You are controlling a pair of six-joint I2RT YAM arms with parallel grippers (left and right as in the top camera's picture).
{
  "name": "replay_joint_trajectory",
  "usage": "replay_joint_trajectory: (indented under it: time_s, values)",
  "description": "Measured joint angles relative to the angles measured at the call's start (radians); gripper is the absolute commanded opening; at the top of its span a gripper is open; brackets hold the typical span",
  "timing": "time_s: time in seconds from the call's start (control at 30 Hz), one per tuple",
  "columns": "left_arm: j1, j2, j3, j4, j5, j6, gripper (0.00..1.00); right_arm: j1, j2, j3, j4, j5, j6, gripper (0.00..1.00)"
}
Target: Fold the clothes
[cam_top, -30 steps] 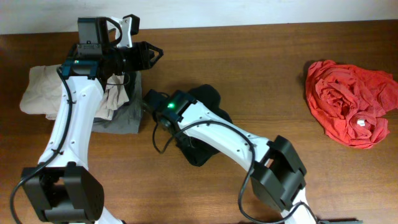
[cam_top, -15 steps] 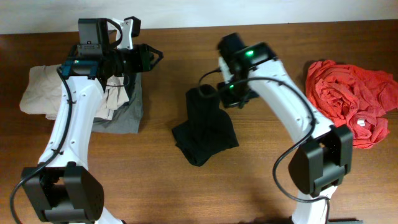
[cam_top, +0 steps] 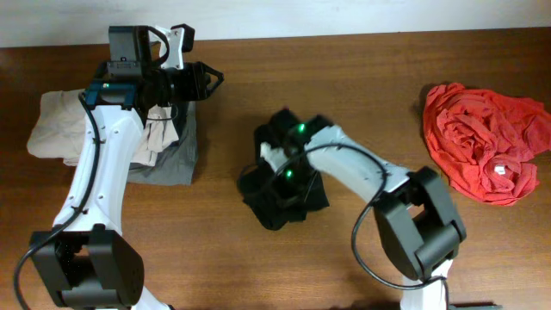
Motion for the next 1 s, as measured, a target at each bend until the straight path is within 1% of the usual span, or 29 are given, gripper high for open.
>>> replay_joint_trajectory:
  time_s: [0.07, 0.17, 0.4, 0.5, 0.6, 0.7, 0.8, 0.87, 0.9, 0.97, 1.0]
  values:
    - [0.0, 0.0, 0.0, -0.002, -0.001, 0.0, 0.35, 0.004, 0.0, -0.06, 0.056, -0.014, 0.028, 0.04]
    - [-0.003, 0.0, 0.0, -0.008, -0.001, 0.0, 0.36, 0.002, 0.0, -0.111, 0.085, -0.031, 0.054, 0.04]
    - [-0.047, 0.0, 0.0, -0.026, -0.012, 0.018, 0.36, 0.002, -0.03, -0.093, 0.065, -0.061, 0.011, 0.04]
    - [-0.081, 0.0, 0.0, -0.049, -0.016, 0.037, 0.36, 0.0, -0.119, -0.077, 0.061, -0.063, 0.0, 0.04]
    - [-0.119, 0.0, 0.0, -0.083, -0.031, 0.056, 0.36, -0.016, -0.257, -0.056, 0.042, -0.039, 0.037, 0.04]
    - [-0.161, 0.0, 0.0, -0.108, -0.068, 0.068, 0.35, -0.085, -0.378, -0.041, -0.003, 0.015, 0.094, 0.04]
    - [-0.202, 0.0, 0.0, -0.108, -0.097, 0.101, 0.34, -0.174, -0.415, -0.034, -0.021, 0.044, 0.127, 0.04]
    - [-0.232, 0.0, 0.0, -0.108, -0.124, 0.122, 0.29, -0.222, -0.408, -0.036, -0.024, 0.061, 0.146, 0.04]
    - [-0.247, 0.002, -0.001, -0.107, -0.139, 0.131, 0.21, -0.232, -0.4, -0.038, -0.025, 0.066, 0.153, 0.04]
    - [-0.281, 0.023, -0.002, -0.103, -0.164, 0.164, 0.13, -0.235, -0.374, -0.039, -0.025, 0.07, 0.174, 0.04]
    - [-0.293, 0.039, -0.002, -0.1, -0.17, 0.176, 0.11, -0.232, -0.357, -0.039, -0.025, 0.071, 0.192, 0.04]
